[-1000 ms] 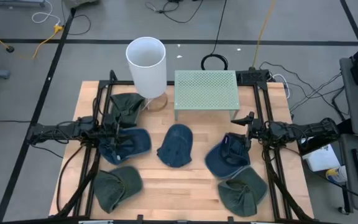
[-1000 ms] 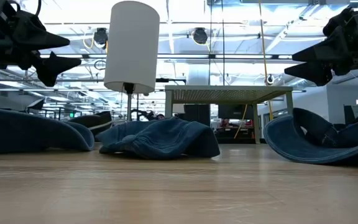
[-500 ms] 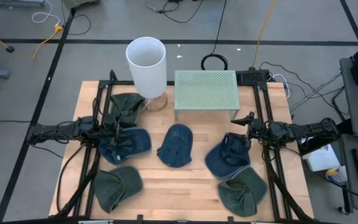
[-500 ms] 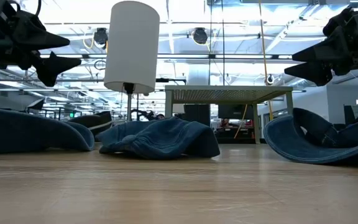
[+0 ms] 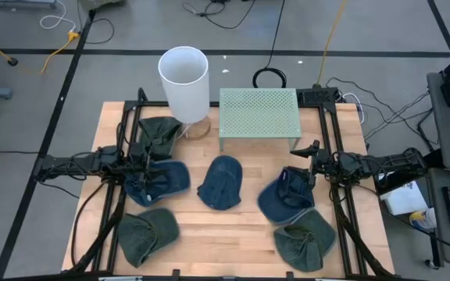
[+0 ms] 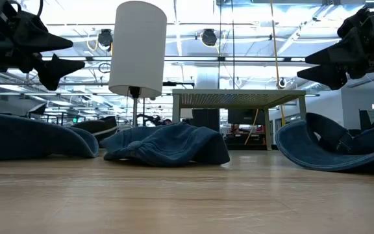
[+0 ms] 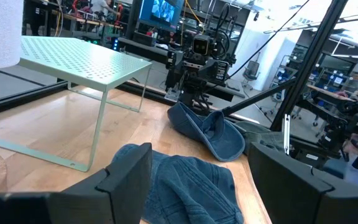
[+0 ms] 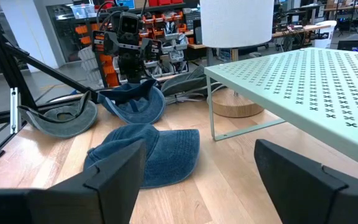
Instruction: Pick & Place hat
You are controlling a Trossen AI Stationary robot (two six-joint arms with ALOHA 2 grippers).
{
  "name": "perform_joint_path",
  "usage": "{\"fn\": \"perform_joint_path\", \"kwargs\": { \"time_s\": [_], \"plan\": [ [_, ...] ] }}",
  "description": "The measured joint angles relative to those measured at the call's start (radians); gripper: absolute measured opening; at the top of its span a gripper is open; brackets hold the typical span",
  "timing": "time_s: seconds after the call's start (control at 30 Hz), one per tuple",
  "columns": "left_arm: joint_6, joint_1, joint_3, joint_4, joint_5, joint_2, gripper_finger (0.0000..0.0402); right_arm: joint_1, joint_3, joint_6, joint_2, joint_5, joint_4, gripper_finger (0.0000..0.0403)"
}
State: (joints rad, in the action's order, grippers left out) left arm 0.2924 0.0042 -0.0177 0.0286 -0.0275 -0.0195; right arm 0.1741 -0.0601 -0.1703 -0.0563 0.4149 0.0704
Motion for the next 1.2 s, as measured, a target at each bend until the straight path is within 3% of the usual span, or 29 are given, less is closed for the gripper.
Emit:
{"fn": "perform_joint_path", "kwargs": {
  "time_s": [0.67, 0.77, 1.0, 1.2],
  "plan": [
    [0.000, 0.000, 0.000, 0.000, 0.000, 0.000, 0.0271, -0.003, -0.007, -0.028, 0.000, -0.025, -0.265, 0.0293],
    [0.000, 0.000, 0.000, 0.000, 0.000, 0.000, 0.0271, -0.003, -0.038, -0.103, -0.017, -0.018, -0.207, 0.0293],
    [0.000, 0.000, 0.000, 0.000, 0.000, 0.000, 0.0271, -0.003, -0.226, -0.117, -0.150, 0.003, -0.048, 0.0293],
    [0.000, 0.000, 0.000, -0.001, 0.000, 0.000, 0.0271, -0.003, -0.492, -0.138, -0.341, 0.000, 0.194, 0.0293]
  ]
}}
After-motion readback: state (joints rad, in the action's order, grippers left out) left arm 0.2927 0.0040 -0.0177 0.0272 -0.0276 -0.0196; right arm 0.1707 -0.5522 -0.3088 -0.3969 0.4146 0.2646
